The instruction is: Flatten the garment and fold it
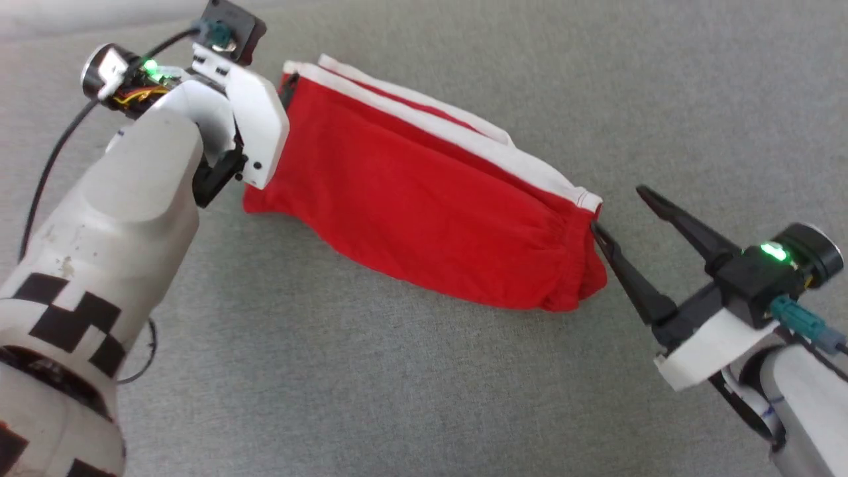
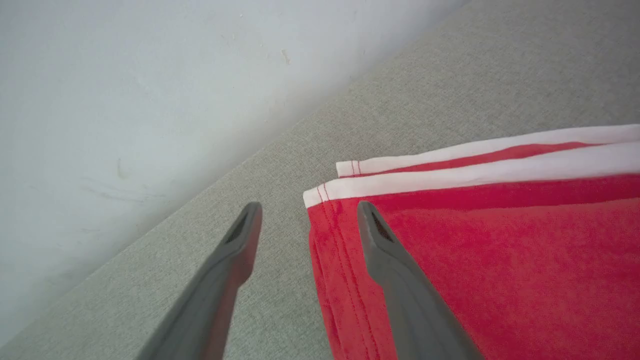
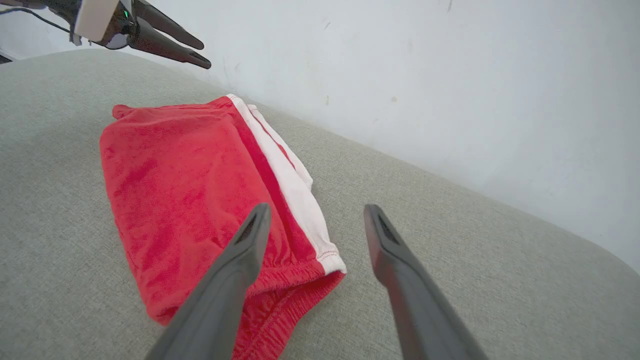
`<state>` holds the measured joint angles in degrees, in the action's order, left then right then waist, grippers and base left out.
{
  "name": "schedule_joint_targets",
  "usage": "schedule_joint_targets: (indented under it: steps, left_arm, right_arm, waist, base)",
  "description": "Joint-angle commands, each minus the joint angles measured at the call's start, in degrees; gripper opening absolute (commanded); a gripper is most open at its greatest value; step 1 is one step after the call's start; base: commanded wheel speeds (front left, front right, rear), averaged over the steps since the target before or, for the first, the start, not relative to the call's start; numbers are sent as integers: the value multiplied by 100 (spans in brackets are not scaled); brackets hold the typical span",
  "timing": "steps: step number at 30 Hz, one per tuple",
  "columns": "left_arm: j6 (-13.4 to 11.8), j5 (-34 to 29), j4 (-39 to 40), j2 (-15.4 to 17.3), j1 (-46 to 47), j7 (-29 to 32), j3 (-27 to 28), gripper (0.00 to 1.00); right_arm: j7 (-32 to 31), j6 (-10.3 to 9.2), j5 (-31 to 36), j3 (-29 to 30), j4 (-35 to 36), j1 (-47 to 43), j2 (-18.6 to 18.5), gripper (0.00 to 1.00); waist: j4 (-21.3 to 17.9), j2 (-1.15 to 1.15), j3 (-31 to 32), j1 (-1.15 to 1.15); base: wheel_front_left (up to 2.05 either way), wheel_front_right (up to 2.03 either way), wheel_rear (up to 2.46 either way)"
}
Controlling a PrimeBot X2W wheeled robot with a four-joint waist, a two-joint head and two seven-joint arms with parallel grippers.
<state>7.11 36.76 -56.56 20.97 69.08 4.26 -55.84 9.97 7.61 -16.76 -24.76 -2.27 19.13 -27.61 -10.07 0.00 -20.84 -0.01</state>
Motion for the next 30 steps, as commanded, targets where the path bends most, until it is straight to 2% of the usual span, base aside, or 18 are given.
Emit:
schedule_joint_targets:
  steps: [1,6,13,25,26,27,30]
  left_arm:
    - [37,143,108,74,87,247,-123,100]
    - [37,912,837,388,171,1648,-767,100]
    - [37,1694,1535,749,264,3095,-1358,100]
    - [37,1488,1508,823,-130,4042,-1721,100]
    - [37,1496,1557,839,-145,4046,-1727,47]
    - [37,1509,1631,854,-156,4010,-1731,0]
    - [37,1608,1819,942,-149,3881,-1739,0]
  right_arm:
    - [-39,-12,33,49,79,-101,9,100]
    - [-200,-12,84,188,328,-361,58,100]
    - [-324,-12,80,112,471,-367,160,100]
    - [-341,-12,8,-111,343,-7,197,100]
    - [-371,-12,-13,-103,338,4,172,100]
    - [-404,-12,-54,-73,343,16,152,100]
    - [-603,-12,-144,-93,430,98,-21,100]
  waist:
    - [152,0,314,1]
    - [133,0,416,1]
    - [-86,0,214,1]
    - [-454,0,-120,1]
    - [-445,0,-113,1]
    - [-434,0,-96,1]
    - [-381,0,-2,1]
  base:
    - [0,0,0]
    - [0,0,0]
    - [0,0,0]
    - [0,0,0]
    - [0,0,0]
    - [0,0,0]
    - [0,0,0]
